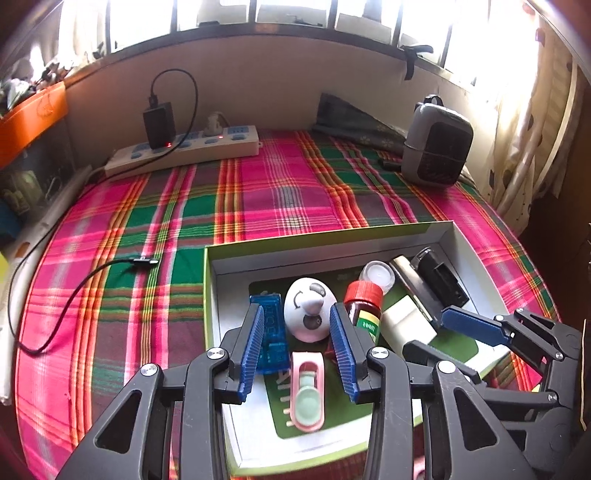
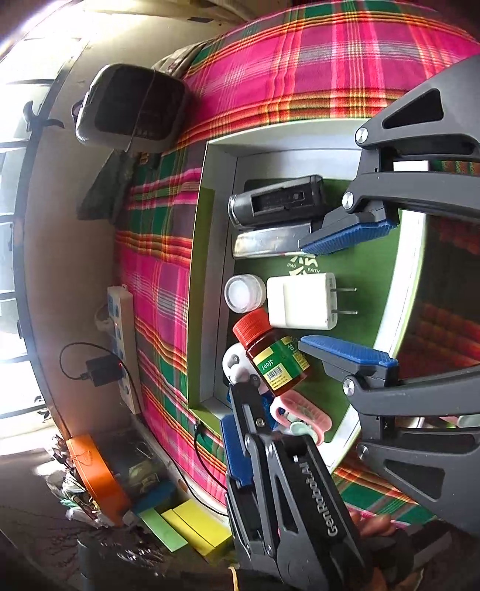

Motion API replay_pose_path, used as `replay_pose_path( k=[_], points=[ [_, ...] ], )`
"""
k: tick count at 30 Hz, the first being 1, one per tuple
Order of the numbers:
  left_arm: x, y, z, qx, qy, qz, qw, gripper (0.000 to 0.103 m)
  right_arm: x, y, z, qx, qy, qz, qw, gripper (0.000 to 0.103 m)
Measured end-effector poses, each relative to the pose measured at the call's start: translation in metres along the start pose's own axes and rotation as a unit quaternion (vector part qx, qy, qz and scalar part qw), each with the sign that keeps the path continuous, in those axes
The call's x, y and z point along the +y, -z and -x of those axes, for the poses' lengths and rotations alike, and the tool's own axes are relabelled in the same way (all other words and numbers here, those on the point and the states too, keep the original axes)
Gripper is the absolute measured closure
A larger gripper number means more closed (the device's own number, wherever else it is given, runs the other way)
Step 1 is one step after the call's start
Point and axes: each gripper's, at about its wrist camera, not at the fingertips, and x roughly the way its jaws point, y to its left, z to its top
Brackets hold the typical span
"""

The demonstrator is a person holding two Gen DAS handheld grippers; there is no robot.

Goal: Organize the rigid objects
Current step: 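Raise both open tools out of the box toward the spool and clip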

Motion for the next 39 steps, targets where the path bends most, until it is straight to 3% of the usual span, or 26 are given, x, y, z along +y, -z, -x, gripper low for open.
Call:
replay_pose_path(
  k=[27, 39],
  points=[
    [-0.009, 0.05, 0.069, -0.037, -0.033, 0.007, 0.9988, 0.067, 0.013, 0.035, 0.05, -0.027, -0.003, -0.01, 1.0, 0.055],
    [-0.002, 0.081, 0.081, -0.031, -0.019, 0.028, 0.999, 0.067, 0.025, 0.058, 0.07, -0.032, -0.014, -0.004, 0.999, 0.055]
  ],
)
